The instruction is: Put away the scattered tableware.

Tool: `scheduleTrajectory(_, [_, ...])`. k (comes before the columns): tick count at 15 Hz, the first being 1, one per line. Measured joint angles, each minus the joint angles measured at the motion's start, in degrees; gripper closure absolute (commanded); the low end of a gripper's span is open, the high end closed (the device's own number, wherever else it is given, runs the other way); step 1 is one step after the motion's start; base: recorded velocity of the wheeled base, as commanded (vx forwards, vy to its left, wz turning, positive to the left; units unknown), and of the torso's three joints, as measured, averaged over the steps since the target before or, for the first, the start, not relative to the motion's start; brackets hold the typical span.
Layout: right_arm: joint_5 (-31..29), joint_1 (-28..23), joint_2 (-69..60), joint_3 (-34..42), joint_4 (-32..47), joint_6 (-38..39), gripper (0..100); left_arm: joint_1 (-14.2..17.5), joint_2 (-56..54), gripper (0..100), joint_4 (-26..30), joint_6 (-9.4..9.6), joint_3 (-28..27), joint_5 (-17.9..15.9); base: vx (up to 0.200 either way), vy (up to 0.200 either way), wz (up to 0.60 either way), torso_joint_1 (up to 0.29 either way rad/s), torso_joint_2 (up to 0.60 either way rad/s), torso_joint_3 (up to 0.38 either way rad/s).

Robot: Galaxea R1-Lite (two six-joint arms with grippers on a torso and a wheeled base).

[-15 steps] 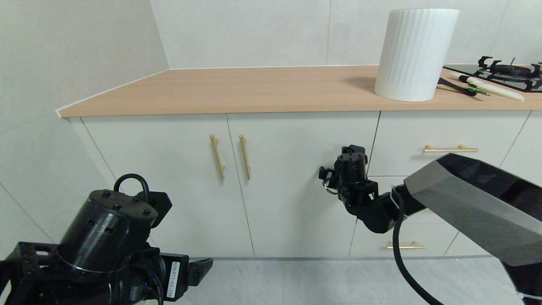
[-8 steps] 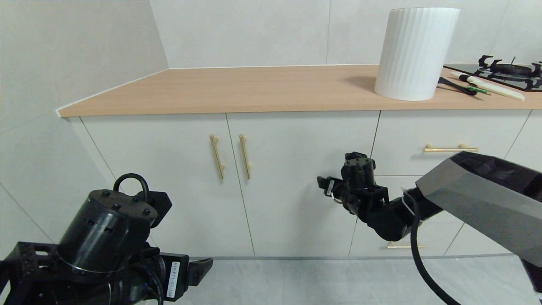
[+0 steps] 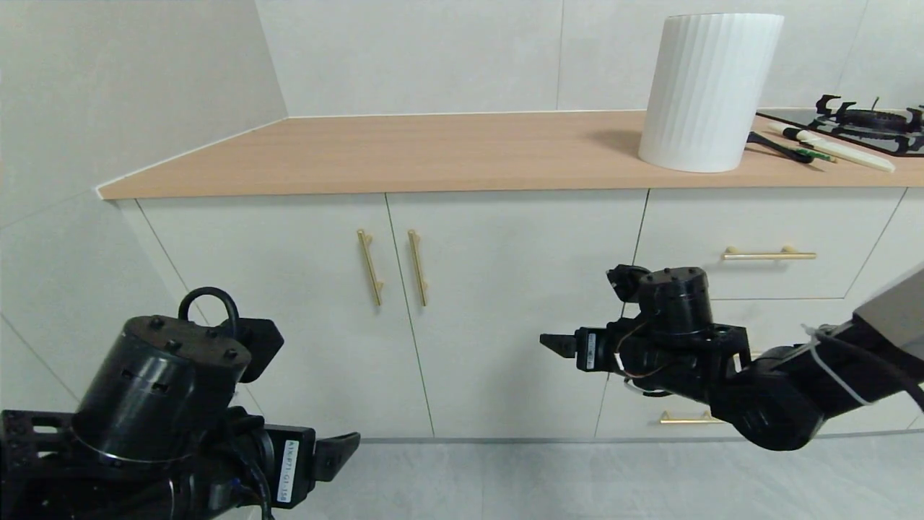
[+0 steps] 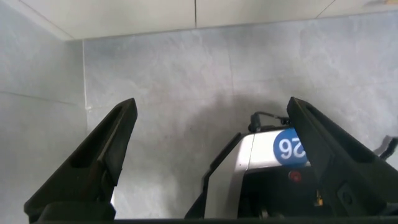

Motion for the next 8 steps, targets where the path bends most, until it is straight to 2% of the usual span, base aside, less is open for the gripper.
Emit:
scheduleTrajectory(2, [-1.3,0.0,-5.0,3.1,-0.2,-2.4,0,0.7,-3.2,0,0.0,1.4,-0.4,0.0,0.0,0.0,0.0,0.0,0.0,0.0])
scheduleTrajectory(4, [-5.7,0.0,-11.2,6.1,-0.3,-3.4,0,3.5,-7.2,0,0.0,4.19,-0.9,-0.1,0.0,0.0,0.0,0.0,0.0,0.0])
scheduleTrajectory(8, [-13.3,-1.3,-26.9,15.7,-0.4,-5.3,0,8.6,-18.3,0,0.0,5.29,1.3,0.0,0.0,0.0,0.0,0.0,0.0,0.0])
